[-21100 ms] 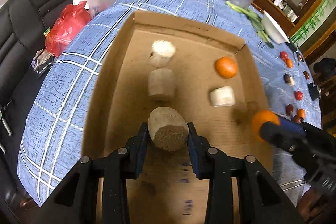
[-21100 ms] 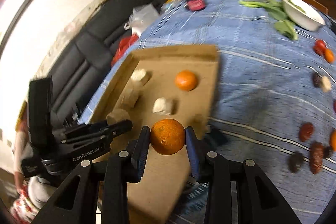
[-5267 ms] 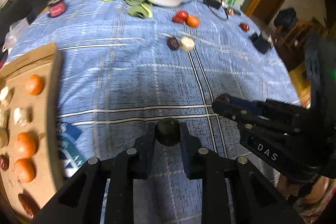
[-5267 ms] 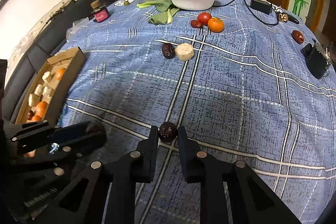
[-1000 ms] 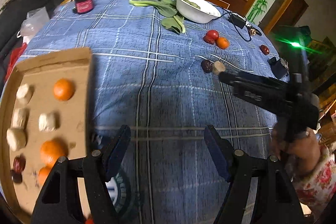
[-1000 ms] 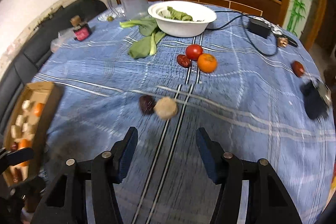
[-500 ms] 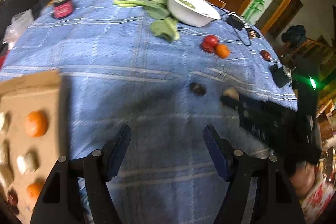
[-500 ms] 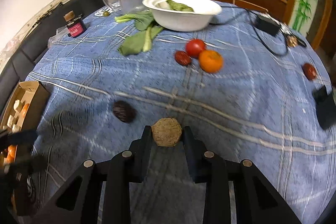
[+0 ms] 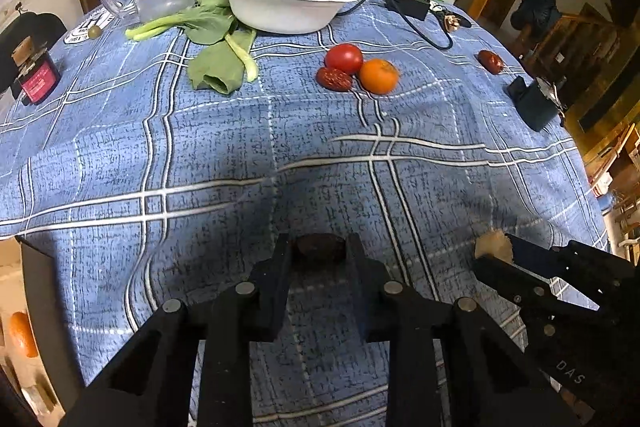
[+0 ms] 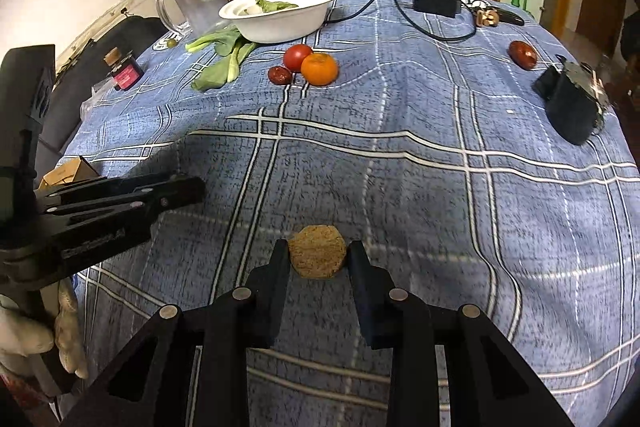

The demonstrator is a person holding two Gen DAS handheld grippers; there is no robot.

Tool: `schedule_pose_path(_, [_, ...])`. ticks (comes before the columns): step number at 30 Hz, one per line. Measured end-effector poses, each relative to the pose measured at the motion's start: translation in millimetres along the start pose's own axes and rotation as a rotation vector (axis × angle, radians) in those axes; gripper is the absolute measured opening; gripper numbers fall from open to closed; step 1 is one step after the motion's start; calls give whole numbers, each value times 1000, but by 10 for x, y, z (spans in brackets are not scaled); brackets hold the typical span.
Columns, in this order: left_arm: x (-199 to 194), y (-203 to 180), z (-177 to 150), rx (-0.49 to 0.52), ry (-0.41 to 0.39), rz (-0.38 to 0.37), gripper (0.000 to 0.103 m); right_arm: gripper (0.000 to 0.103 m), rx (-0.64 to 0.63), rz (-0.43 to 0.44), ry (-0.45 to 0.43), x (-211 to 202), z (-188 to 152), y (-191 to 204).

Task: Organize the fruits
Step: 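Grasp a dark date with the left tool while the right tool grasps a beige round cake, then carry the date and beige cake into the box and open both tools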

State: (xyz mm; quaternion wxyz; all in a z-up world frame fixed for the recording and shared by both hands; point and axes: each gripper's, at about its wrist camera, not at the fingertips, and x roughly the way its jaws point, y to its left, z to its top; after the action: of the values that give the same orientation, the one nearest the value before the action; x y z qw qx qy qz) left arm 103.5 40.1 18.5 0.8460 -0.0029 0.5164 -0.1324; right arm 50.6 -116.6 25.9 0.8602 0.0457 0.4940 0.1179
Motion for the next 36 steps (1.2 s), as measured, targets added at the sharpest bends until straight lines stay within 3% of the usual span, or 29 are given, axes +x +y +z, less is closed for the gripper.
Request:
schedule_pose_path(5, [-197,59,-114,-34,-24,3,25,31,-14,12,-12,-101,-18,100])
schedule_pose_path(10, [-665,277,-316,-121,-77,-6,25,32,-63,55,-18,-217,-20,387])
schedule_pose_path(15, [-1280,778,-684,-241,-127,44,25,32,-161,160,-14,-306,12,1029])
schedule_pose_path(20, [-1728,1531,-1223,-399,-124,168,25,32,-282,277,8,-325,-12,1849])
schedule_pose_path(23, [-1835,1868,-1526,-453,-95,244,25,32,-344,328,38,-266,-87,2300])
schedule_pose_path(26, [-1823,2095,-1738,-488,-58,266,26,33,-397,332,68,-139,-178,2657])
schedule_pose_path(30, [-1765,2269,-1882,-497,-32,254,26,33,-411,327,108,19,-277,2879])
schedule_pose_path(36, [-1675,2258,-1796,-431,-34,232,26,33,-389,280,127,129,-371,3010])
